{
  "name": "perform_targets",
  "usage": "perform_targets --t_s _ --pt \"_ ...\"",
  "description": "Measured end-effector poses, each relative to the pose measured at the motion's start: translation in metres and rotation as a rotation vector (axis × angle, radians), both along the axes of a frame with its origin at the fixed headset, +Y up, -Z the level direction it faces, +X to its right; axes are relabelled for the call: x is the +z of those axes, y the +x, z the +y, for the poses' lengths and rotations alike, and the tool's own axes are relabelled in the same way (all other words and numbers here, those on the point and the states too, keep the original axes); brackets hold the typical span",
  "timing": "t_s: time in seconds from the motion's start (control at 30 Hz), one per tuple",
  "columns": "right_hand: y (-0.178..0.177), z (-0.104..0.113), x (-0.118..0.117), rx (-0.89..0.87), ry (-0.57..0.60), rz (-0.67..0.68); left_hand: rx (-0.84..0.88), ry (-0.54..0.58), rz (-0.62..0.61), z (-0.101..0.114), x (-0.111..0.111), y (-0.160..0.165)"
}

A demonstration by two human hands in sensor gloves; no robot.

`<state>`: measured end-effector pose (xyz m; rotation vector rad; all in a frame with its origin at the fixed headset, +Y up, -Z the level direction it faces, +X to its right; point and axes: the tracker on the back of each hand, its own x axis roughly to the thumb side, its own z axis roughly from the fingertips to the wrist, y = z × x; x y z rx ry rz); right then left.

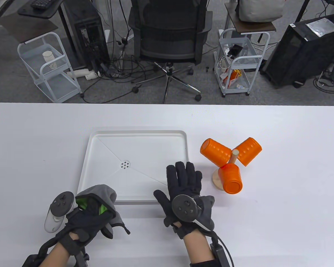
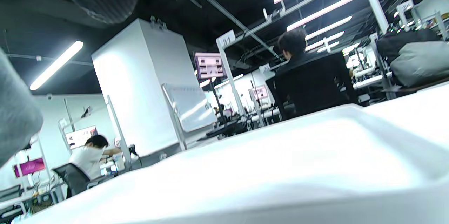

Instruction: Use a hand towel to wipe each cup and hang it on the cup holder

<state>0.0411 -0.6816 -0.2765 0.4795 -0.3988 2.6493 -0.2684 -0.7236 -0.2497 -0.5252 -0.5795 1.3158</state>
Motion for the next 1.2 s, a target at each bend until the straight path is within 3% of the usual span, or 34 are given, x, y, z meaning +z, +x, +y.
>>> perform_targets --t_s 0.27,0.63,0.93,1.2 --pt "-0.009 -0.023 -0.001 0.011 0.032 0.022 -0.075 0.023 0.102 0.004 -0.003 -0.014" --pt "-0.002 -0.031 -0.005 -0.052 -0.021 0.018 -0.215 0.042 0.516 0.024 -0.004 -0.094" --pt "0.001 -0.030 -0.004 -0.102 -0.021 0.028 -0.365 -0.086 0.706 0.032 -0.002 -0.166" --pt "0.003 -0.029 -0.003 -0.138 -0.017 0.029 -0.437 -0.218 0.712 0.031 0.006 -0.199"
